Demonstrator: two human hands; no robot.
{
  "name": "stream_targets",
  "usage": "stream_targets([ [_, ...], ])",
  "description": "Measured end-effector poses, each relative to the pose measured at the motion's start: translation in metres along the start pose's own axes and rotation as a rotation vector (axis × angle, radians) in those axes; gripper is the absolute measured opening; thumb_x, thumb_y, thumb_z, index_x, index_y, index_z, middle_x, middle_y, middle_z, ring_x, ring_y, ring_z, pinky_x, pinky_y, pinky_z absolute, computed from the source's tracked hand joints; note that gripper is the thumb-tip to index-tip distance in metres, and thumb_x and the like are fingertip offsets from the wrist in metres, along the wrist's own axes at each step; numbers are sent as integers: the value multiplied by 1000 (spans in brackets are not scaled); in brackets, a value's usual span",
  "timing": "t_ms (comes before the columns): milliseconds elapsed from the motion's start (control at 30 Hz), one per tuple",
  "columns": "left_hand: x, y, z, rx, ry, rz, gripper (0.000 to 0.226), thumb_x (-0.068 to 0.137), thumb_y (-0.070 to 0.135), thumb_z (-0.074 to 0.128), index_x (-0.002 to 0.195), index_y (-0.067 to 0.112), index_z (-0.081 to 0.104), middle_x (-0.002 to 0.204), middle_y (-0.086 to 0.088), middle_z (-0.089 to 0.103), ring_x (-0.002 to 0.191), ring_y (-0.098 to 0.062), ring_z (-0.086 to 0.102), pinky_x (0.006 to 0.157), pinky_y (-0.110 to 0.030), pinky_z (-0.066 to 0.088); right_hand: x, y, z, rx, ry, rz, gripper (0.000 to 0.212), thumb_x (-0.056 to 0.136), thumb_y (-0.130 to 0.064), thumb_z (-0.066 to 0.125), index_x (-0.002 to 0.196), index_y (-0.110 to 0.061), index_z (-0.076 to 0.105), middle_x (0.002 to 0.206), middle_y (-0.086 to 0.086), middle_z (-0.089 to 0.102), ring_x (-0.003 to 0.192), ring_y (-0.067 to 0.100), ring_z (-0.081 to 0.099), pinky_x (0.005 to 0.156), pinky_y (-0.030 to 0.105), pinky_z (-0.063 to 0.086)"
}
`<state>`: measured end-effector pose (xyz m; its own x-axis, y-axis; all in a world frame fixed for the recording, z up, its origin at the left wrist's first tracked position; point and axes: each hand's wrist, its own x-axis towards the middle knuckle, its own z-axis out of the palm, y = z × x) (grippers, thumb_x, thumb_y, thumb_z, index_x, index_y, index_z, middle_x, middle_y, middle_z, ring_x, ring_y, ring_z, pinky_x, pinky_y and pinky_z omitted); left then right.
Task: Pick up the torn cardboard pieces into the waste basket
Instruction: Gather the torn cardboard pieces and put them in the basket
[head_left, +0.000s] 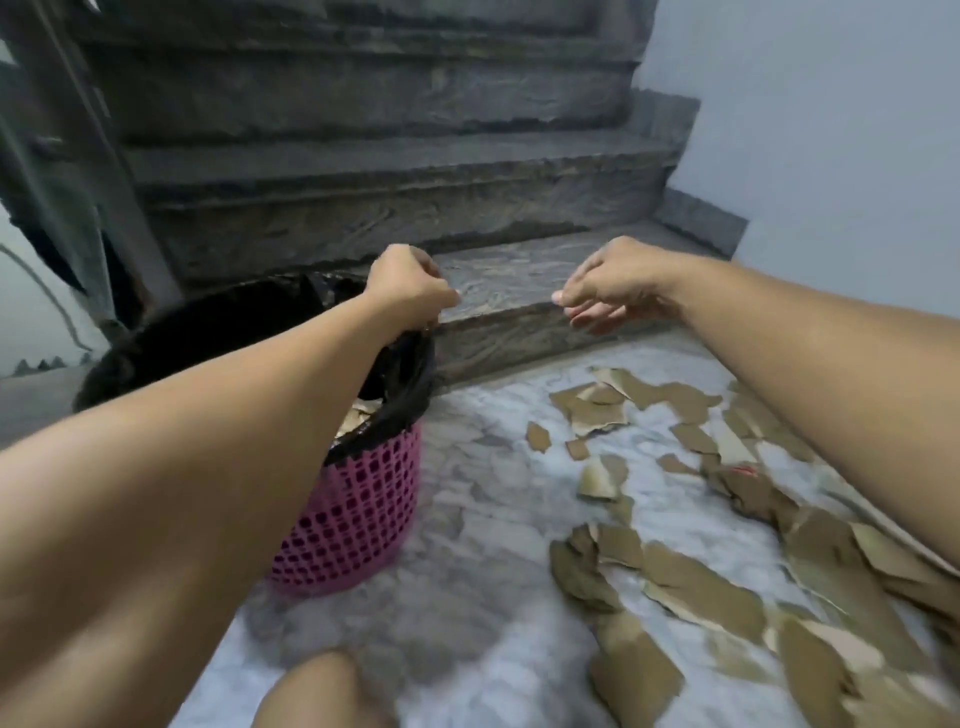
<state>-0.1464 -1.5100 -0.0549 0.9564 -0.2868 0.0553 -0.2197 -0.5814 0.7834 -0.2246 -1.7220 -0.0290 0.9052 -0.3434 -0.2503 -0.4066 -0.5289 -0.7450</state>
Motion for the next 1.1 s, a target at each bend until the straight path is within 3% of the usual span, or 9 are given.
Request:
stream_targets([
  [133,-11,20,81,-7,-228,75,17,80,20,76,84,8,65,67,-10,65,51,-16,60,44,-23,49,-17,91,-26,-19,-4,179,28,85,-16,76,105,1,66,108,15,71,96,27,72,78,41,61],
  [300,-28,2,180,130,-577,36,40,75,21,82,105,4,63,88,-13,67,69,-19,64,63,-32,56,-32,199,-24,-39,-45,368,16,85,-14,76,88,-9,61,103,13,66,93,26,66,82,41,58],
  [400,-45,-19,235,301,-763,20,70,67,33,87,125,9,56,106,-7,62,88,-21,60,75,-34,52,-41,259,-16,-92,-95,472,24,82,-16,79,95,-10,60,103,9,64,96,23,65,86,42,57],
  [533,-81,-55,296,684,-931,136,120,58,54,85,152,19,19,155,-11,20,140,-32,27,108,-41,37,-49,323,7,-361,-171,498,66,76,-29,84,130,-4,55,106,4,60,96,24,61,76,35,54],
  [633,-111,-86,332,830,-1033,165,139,51,63,84,153,29,-3,157,-11,-25,145,-42,-13,112,-63,23,-54,365,30,-537,-217,448,100,65,-45,88,145,-14,37,143,9,48,127,29,50,99,36,46],
  [733,-139,-107,354,925,-1041,200,143,52,65,82,150,33,-17,151,-10,-40,141,-45,-26,103,-77,13,-63,390,52,-656,-240,360,123,52,-53,89,152,-21,23,148,8,36,135,31,38,106,44,40],
  [833,-153,-113,361,1007,-960,255,145,51,73,76,150,30,-21,154,-14,-32,142,-47,-19,102,-78,12,-68,401,66,-752,-198,303,117,51,-51,90,147,-21,30,139,8,38,131,31,38,103,45,39],
  [967,-143,-110,357,896,-774,315,112,52,60,82,141,36,20,143,-4,21,131,-32,25,93,-55,40,-63,403,63,-682,-121,346,90,56,-44,91,129,-14,49,123,10,46,115,33,51,90,39,48],
  [1100,-128,-115,356,770,-713,233,88,61,50,82,135,33,37,138,2,29,127,-27,27,90,-48,45,-53,406,46,-651,21,381,73,68,-45,85,123,-9,52,124,13,48,111,36,55,85,40,50],
])
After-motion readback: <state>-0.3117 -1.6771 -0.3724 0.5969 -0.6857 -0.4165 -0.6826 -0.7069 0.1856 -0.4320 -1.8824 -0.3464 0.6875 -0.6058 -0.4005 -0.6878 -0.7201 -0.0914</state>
